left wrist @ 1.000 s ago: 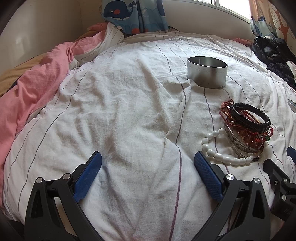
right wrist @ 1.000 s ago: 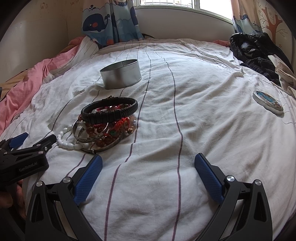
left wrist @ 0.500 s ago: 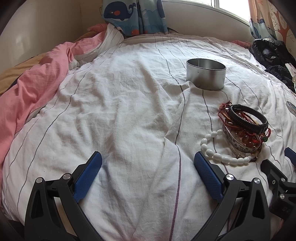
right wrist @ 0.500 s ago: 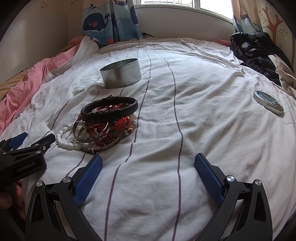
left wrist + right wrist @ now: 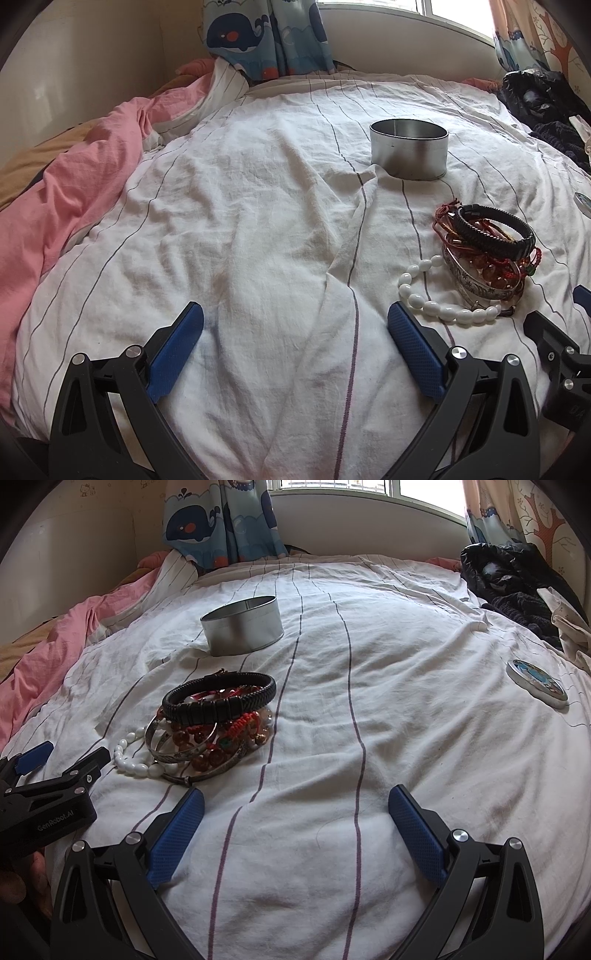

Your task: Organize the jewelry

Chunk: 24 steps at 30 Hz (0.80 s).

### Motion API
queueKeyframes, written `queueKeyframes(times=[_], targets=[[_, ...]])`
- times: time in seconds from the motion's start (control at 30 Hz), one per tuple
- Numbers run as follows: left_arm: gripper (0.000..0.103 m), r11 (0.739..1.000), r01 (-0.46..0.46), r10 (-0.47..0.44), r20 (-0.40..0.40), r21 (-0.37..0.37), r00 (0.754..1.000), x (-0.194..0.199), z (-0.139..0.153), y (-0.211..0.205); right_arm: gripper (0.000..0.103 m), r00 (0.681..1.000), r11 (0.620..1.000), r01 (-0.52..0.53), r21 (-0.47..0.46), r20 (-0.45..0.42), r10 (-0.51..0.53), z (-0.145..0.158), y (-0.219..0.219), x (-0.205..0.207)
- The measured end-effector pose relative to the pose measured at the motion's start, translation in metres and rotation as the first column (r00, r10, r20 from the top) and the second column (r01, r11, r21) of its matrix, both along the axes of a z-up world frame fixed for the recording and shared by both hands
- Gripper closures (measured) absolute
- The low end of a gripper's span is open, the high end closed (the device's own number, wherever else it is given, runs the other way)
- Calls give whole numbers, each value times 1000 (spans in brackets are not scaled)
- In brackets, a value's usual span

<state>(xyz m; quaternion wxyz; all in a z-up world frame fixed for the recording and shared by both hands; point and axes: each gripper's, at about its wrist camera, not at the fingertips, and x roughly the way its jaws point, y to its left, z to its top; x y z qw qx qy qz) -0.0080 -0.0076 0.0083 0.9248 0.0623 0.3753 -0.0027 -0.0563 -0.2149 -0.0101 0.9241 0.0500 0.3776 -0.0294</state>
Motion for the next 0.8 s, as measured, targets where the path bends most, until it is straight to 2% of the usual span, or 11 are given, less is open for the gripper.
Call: queueKeyframes(times=[0.8], targets=[[7,1000,-1,1,11,4,1000,-5,-2,-1,7,1000,1000,0,-2,-4,0,0,0,-1]])
